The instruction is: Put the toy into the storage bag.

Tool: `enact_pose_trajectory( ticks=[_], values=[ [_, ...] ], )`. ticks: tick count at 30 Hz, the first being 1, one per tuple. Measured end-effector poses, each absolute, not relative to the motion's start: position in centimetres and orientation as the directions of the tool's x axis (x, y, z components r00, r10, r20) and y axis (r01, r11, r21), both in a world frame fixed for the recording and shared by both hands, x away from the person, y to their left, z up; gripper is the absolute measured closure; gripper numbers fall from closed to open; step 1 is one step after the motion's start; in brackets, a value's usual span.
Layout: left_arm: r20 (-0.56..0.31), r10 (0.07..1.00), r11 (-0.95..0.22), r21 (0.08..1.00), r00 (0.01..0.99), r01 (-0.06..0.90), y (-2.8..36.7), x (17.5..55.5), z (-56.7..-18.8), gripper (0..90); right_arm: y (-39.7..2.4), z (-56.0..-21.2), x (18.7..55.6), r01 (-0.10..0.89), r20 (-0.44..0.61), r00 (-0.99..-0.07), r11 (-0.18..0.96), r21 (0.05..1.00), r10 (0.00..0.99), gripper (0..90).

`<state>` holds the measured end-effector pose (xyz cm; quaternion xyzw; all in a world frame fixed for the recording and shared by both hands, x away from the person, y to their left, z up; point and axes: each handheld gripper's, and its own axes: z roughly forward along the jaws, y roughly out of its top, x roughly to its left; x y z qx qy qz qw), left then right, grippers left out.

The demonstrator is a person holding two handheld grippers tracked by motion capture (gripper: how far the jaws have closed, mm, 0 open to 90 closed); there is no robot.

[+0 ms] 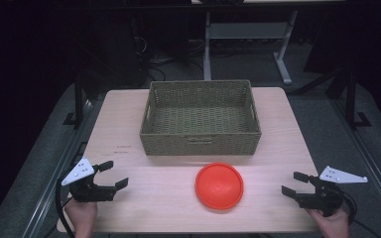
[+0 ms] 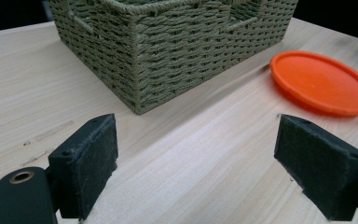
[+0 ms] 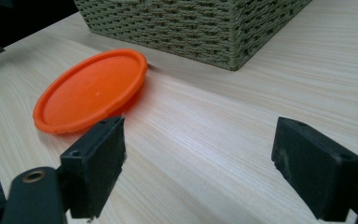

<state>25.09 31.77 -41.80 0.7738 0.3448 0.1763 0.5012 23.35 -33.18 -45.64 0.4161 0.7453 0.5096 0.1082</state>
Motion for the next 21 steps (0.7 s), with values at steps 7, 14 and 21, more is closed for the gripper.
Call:
enact_pose_trajectory(
  ticks=[7,14,21],
  values=[
    [-0.055,0.715,-0.282,0.889,0.697,0.359,31.5,25.1,-41.8,12.6,-31.8,-45.4,23.8,0.506,0.252,-0.659,0.17,0.845,0.709,16.0],
    [-0.055,0.717,-0.284,0.887,0.695,0.363,31.8,25.1,-41.9,12.6,-30.5,-45.1,24.8,0.505,0.256,-0.688,0.195,0.841,0.679,14.5],
    [-0.05,0.722,-0.29,0.884,0.69,0.367,32.0,24.9,-41.9,12.6,-29.3,-45.0,25.5,0.53,0.267,-0.696,0.227,0.817,0.666,14.6]
  ],
)
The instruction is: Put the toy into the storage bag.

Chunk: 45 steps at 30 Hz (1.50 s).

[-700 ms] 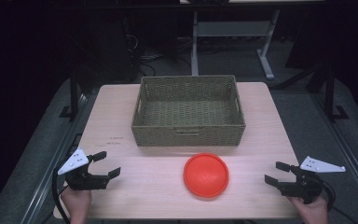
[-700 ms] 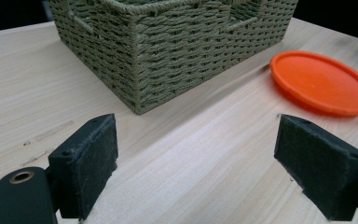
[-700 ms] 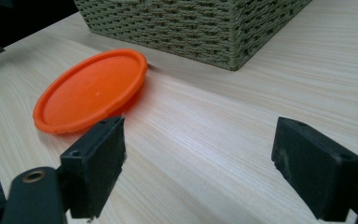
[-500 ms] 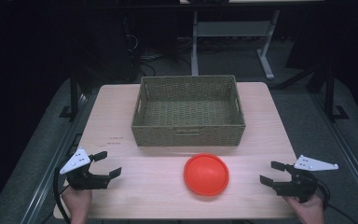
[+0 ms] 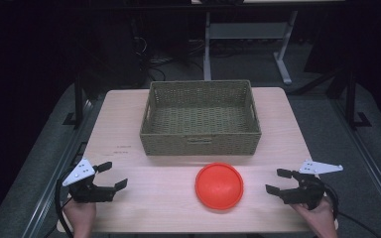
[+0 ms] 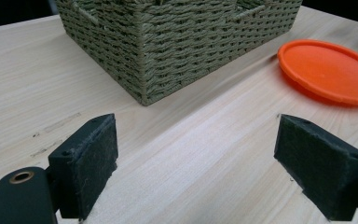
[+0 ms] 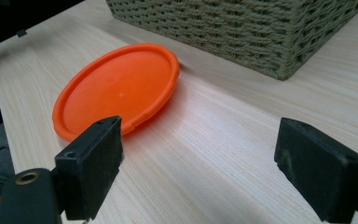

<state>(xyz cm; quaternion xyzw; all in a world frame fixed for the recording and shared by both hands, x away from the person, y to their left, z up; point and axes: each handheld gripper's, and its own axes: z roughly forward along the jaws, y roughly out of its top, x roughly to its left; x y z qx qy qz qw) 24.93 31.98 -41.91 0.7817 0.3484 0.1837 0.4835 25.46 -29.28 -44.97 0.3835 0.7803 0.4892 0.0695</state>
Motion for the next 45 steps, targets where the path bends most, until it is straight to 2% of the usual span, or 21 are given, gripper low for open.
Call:
enact_pose_trajectory(
  ticks=[18,23,29,37,45],
  values=[
    [-0.051,0.732,-0.289,0.88,0.679,0.377,32.4,25.0,-42.0,12.6,-25.7,-42.5,28.1,0.559,0.295,-0.741,0.312,0.768,0.603,14.9],
    [-0.062,0.733,-0.277,0.883,0.678,0.38,32.4,25.0,-41.9,12.6,-24.1,-41.3,28.8,0.552,0.266,-0.755,0.361,0.751,0.6,18.3],
    [-0.056,0.731,-0.286,0.879,0.68,0.381,32.2,25.1,-42.0,12.7,-22.8,-40.5,29.8,0.57,0.282,-0.76,0.391,0.723,0.585,19.8],
    [-0.058,0.732,-0.282,0.882,0.679,0.379,32.3,25.1,-42.0,12.7,-21.5,-40.8,30.9,0.599,0.302,-0.755,0.422,0.681,0.582,22.4],
    [-0.059,0.728,-0.286,0.88,0.683,0.38,32.1,25.1,-42.0,12.6,-20.2,-42.2,32.1,0.62,0.313,-0.753,0.466,0.631,0.578,29.5]
  ],
)
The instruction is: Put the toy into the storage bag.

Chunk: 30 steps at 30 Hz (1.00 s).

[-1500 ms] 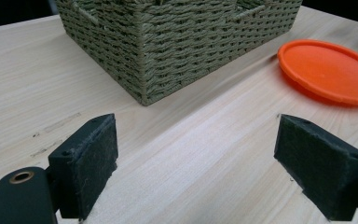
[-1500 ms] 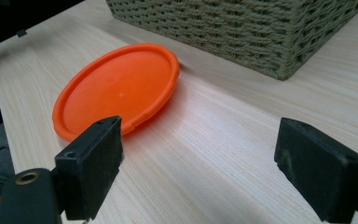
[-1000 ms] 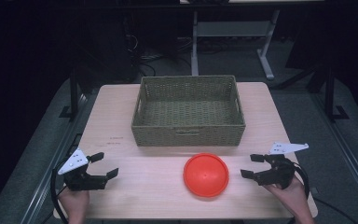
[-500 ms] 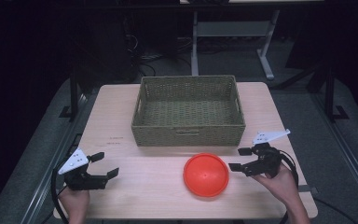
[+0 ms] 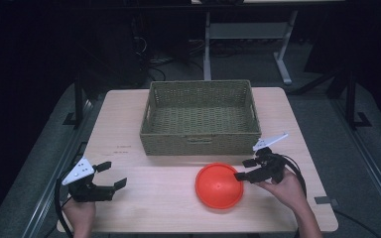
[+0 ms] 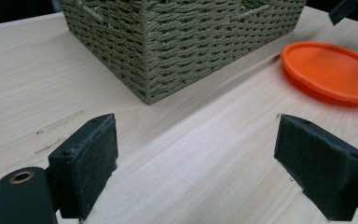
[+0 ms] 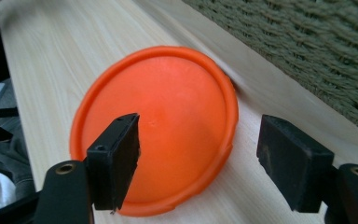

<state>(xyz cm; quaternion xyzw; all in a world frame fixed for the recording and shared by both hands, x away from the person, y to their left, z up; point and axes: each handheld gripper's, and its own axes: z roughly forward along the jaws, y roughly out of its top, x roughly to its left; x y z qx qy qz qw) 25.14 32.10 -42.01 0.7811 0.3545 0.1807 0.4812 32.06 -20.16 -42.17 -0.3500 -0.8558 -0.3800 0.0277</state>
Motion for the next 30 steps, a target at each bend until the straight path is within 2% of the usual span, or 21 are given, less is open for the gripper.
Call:
enact_pose_trajectory(
  ticks=[9,16,25,30],
  values=[
    [-0.056,0.728,-0.29,0.878,0.683,0.382,32.1,25.2,-42.1,12.6,-19.0,-44.3,33.7,0.64,0.33,-0.753,0.516,0.57,0.569,36.6],
    [-0.052,0.731,-0.288,0.88,0.68,0.378,32.2,25.2,-42.0,12.6,-19.1,-45.5,34.6,0.682,0.386,-0.727,0.531,0.503,0.568,43.3],
    [-0.053,0.729,-0.29,0.879,0.682,0.378,32.2,25.2,-42.0,12.6,-19.1,-45.8,34.8,0.687,0.426,-0.725,0.526,0.501,0.541,48.8],
    [-0.05,0.734,-0.288,0.88,0.677,0.378,32.3,25.1,-42.0,12.6,-19.0,-46.4,35.3,0.699,0.469,-0.715,0.511,0.5,0.519,56.6]
  ],
)
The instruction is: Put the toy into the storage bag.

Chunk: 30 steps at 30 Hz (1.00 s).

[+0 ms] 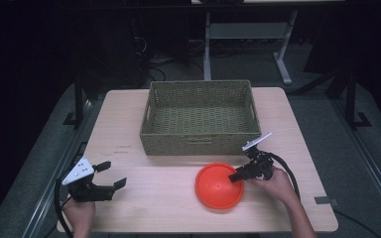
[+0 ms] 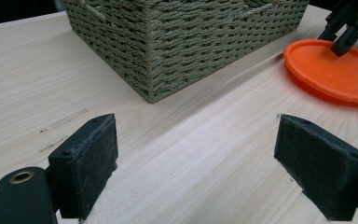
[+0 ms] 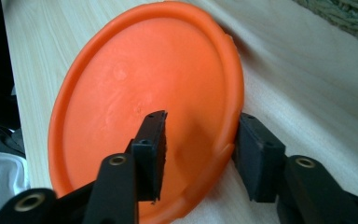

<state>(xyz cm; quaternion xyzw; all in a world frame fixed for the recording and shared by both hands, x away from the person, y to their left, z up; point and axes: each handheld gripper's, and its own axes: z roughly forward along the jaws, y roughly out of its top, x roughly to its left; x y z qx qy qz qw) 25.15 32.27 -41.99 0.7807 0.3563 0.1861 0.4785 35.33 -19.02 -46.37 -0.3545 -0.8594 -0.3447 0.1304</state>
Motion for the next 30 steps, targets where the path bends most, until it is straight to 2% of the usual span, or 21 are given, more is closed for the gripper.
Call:
enact_pose_trajectory(
  ticks=[6,7,9,13,30],
  values=[
    [-0.051,0.731,-0.291,0.879,0.681,0.378,32.1,25.2,-42.0,12.6,-19.1,-46.4,35.5,0.702,0.458,-0.712,0.513,0.494,0.532,67.3],
    [-0.051,0.731,-0.29,0.88,0.681,0.377,32.1,25.2,-42.0,12.6,-19.2,-46.0,35.4,0.708,0.457,-0.705,0.501,0.498,0.542,72.3],
    [-0.054,0.732,-0.284,0.882,0.679,0.377,32.1,25.1,-42.0,12.6,-19.3,-45.6,35.3,0.711,0.476,-0.701,0.474,0.52,0.53,76.5],
    [-0.051,0.733,-0.284,0.883,0.678,0.374,32.2,25.2,-42.0,12.6,-19.2,-44.6,35.1,0.721,0.481,-0.691,0.464,0.515,0.539,80.3],
    [-0.045,0.733,-0.291,0.881,0.679,0.373,31.9,25.1,-41.9,12.6,-20.4,-39.4,33.1,0.687,0.459,-0.712,0.395,0.61,0.532,81.9]
  ],
)
